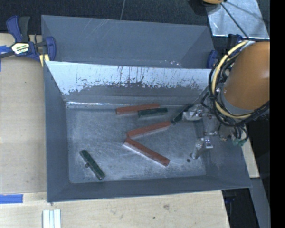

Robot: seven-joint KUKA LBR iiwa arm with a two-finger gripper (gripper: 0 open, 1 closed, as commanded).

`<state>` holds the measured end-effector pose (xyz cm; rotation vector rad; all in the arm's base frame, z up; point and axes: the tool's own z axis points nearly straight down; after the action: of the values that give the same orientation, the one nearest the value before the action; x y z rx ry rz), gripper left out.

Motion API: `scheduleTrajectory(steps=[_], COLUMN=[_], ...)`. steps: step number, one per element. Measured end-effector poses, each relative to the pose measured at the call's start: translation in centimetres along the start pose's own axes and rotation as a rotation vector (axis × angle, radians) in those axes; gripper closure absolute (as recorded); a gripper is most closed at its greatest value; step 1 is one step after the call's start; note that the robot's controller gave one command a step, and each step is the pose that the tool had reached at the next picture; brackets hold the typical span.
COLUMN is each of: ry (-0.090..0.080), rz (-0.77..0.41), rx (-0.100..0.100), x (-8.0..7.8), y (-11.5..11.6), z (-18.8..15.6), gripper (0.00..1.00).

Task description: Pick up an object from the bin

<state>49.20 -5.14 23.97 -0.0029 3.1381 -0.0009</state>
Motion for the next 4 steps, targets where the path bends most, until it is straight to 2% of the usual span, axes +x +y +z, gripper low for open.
scheduleTrajectory(steps=[1,2,3,4], ry=[0.000,-0.008,0.000,-0.023], rz=[0.000,-0.013,-0.058,-0.009], rx=[0.000,0.001,0.000,0.000], x=[0.0,-3.1,-1.2,-0.9], y=[0.0,2.4,5.9,3.0], z=[0.0,4.8,10.8,16.3], gripper=[0.00,0.00,0.00,1.00])
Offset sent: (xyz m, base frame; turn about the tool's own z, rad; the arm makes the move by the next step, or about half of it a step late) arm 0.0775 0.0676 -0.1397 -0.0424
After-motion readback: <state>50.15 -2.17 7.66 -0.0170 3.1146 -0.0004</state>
